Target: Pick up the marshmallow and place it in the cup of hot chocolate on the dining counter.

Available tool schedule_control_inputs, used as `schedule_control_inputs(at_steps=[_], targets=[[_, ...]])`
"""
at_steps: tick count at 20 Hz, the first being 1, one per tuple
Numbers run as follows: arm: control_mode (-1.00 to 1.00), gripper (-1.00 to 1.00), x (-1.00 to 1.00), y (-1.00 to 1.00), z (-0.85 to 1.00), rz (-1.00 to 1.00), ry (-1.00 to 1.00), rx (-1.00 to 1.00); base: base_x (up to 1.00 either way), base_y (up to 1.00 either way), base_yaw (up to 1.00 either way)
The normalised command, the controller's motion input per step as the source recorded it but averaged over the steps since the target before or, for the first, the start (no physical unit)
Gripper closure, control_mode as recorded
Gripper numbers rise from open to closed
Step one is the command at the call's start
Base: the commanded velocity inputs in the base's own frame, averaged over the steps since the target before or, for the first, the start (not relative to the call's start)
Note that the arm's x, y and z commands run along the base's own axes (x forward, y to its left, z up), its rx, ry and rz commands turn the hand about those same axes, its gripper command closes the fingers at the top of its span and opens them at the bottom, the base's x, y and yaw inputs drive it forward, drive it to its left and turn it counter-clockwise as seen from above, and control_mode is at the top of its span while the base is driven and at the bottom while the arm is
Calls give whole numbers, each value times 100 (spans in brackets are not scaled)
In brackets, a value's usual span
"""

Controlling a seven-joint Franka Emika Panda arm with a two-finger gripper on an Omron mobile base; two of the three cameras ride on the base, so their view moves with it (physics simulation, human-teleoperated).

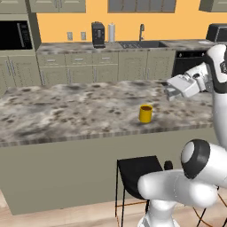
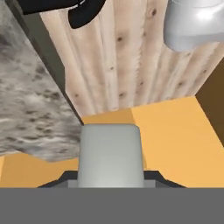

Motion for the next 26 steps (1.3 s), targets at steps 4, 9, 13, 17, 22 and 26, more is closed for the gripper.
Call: schedule_control_inputs(at_steps=[4,9,13,17,22,26], targets=[[-100,100,38,0,-16,28,1,28,0,0,0],[-100,100,35,1,-11,7,2,6,0,0,0],[-100,100,24,0,-19,0,0,-1,0,0,0],[-100,100,14,0,-29,0,-1,-2,0,0,0],[-100,100,22,3,-28,0,-7,-1,0,0,0],[-100,100,35,1,-29,0,-1,0,0,0,0]])
